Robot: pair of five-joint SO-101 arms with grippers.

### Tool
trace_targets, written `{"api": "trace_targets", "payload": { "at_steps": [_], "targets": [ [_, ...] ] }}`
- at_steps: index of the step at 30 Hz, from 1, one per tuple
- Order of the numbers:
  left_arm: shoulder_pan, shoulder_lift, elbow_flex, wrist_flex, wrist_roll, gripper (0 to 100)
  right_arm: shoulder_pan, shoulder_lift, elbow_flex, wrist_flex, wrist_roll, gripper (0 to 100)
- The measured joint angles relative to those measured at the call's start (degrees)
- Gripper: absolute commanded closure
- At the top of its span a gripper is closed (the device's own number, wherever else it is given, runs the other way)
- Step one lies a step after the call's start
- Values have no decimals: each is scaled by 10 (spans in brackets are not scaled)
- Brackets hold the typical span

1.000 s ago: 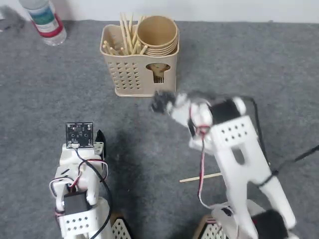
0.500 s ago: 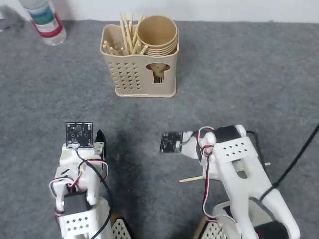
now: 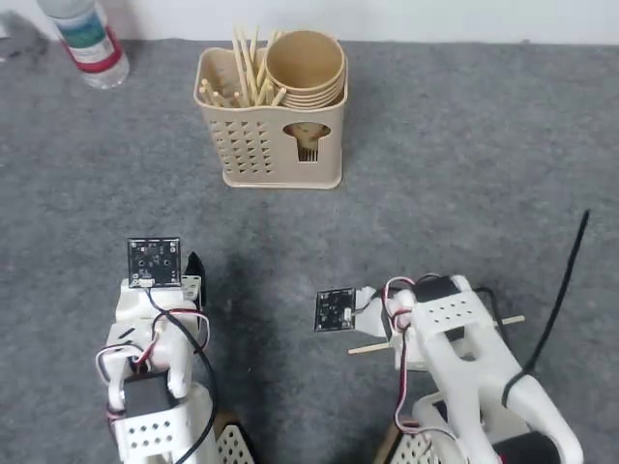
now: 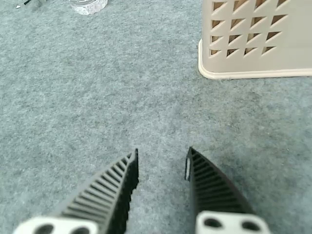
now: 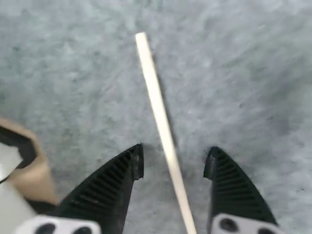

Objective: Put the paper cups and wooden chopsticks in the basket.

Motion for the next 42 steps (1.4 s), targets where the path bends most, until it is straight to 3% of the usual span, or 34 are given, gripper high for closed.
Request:
{"api": "trace_targets", "payload": {
  "at_steps": [4,7,18,23,31,36,42],
  "targets": [
    [0,0,0,0,0,852,4,-6,7,-33,0,998],
    [0,0,0,0,0,852,4,-7,6,-38,0,962],
    [0,0,0,0,0,852,4,-8,-12,-39,0,991],
    [0,0,0,0,0,852,3,-8,-79,-39,-41,991],
    [0,0,0,0,0,852,-1,-7,-268,-39,-152,991],
    [0,0,0,0,0,852,-41,-7,-455,-47,-253,991],
    [0,0,0,0,0,852,-98,-5,-631,-183,-408,991]
  ]
}}
